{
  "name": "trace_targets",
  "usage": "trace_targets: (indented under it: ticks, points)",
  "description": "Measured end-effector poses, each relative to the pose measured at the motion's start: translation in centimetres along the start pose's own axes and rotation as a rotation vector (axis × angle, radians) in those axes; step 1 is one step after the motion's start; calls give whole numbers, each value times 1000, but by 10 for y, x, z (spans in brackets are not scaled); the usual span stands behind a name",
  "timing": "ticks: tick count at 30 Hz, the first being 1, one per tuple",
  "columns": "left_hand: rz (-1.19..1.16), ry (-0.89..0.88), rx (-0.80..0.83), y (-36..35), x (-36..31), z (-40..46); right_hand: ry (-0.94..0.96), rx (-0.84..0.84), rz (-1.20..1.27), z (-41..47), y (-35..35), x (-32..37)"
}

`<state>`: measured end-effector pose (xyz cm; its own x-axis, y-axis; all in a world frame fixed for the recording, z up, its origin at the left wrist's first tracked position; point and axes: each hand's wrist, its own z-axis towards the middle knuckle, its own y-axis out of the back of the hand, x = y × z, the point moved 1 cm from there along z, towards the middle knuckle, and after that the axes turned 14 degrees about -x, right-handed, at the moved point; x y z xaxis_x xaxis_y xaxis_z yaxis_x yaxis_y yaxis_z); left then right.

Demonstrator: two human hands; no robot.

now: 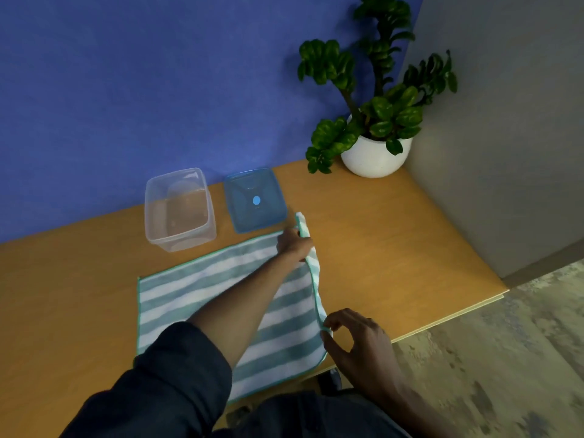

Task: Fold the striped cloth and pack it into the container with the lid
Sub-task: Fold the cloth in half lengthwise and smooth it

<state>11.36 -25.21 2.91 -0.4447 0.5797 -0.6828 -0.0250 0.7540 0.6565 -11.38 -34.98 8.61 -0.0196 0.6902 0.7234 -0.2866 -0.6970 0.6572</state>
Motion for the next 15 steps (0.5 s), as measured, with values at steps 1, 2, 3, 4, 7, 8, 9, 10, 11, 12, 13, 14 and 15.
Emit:
trace_targets:
  ticks: [1,2,3,4,7,8,9,10,11,12,13,14,15]
  points:
    - [-61,14,-17,3,0,7,12,10,7,0,1,3]
    - [-117,39,-24,7,-1,12,22,19,14,1,1,7]
    - [-170,60,-22,12,-1,17,29,26,23,1,1,10]
    - [-212,77,-14,17,-2,20,35,32,36,2,1,13]
    - [-287,43,-16,34,-1,33,47,77,100,3,-1,22]
    - [-303,30,-38,44,3,37,60,106,123,3,-5,26]
    - [-311,6,-54,50,3,38,77,125,140,3,-5,28]
    - [-310,-9,-72,58,4,40,99,144,158,4,-7,31]
    - [-314,-31,-98,70,8,39,124,170,177,5,-11,37]
    - [-314,-53,-120,80,11,39,143,194,192,6,-14,43]
    - [-320,-77,-138,91,16,41,156,220,207,6,-19,49]
    - [-326,-95,-148,102,20,40,168,246,220,5,-24,55]
    - [-334,-108,-152,112,27,42,181,271,232,5,-30,62]
